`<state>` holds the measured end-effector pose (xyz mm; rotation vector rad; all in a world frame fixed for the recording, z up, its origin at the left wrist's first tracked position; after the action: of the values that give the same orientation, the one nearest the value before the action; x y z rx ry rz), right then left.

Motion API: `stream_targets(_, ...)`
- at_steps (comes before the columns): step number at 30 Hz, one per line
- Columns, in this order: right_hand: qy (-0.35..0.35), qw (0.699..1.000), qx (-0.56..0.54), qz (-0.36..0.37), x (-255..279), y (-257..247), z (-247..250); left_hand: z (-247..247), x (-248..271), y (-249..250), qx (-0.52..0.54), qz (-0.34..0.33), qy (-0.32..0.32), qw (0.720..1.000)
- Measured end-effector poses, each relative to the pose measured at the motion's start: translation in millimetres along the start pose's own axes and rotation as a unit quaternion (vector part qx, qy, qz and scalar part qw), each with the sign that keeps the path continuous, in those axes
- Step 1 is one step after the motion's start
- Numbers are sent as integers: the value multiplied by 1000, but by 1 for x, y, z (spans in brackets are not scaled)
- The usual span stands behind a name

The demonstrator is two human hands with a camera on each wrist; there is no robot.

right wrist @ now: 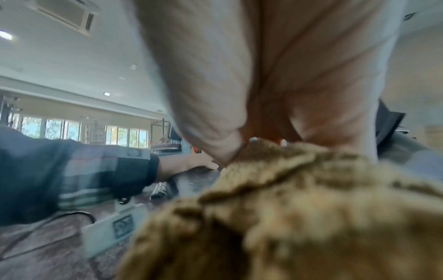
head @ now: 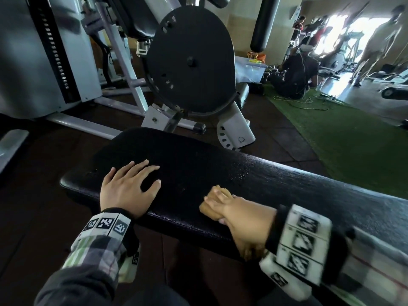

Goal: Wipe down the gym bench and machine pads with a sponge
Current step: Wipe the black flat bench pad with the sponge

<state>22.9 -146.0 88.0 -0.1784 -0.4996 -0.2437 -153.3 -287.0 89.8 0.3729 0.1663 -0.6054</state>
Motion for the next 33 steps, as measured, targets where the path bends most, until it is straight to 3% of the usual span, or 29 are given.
stream_targets(5,88,994,65,18,-38,3,50,-1,-1,-1,-6,-3,-7,1000)
stream_targets(8,91,993,71,-29,-36,47,63,-1,-1,0,-10,-5,-5,1000)
stream_targets(12,73,993,61,-73,-11,84,37,-1,-2,-1,-6,3,-6,1000)
stream_targets(17,110,992,56,36,6,18,21,0,-1,-1,-6,6,-6,1000)
stream_targets(20,103,991,73,45,-17,-7,35,-1,-1,-1,-7,6,-7,1000)
stream_targets(25,42,999,17,-2,-39,30,57,-1,-1,-1,-14,0,-8,1000)
stream_targets(28,95,995,-14,-30,-22,68,55,-1,-1,-1,-14,-2,-8,1000)
stream_targets(31,92,993,-72,-8,-5,73,37,-2,-1,-1,-14,1,-9,1000)
stream_targets(33,69,996,-50,6,0,58,25,-3,-1,-2,-14,2,-8,1000)
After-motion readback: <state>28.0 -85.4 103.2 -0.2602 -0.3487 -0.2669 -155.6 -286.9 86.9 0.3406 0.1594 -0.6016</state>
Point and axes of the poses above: each hand's wrist, its own x-axis away from the middle knuckle, its own z-axis out of the back of the hand, y = z × x, the point moved 8 cm from there along -x, towards the middle knuckle, and after that the axes turned 1 degree about -x, right-handed, at the moved point
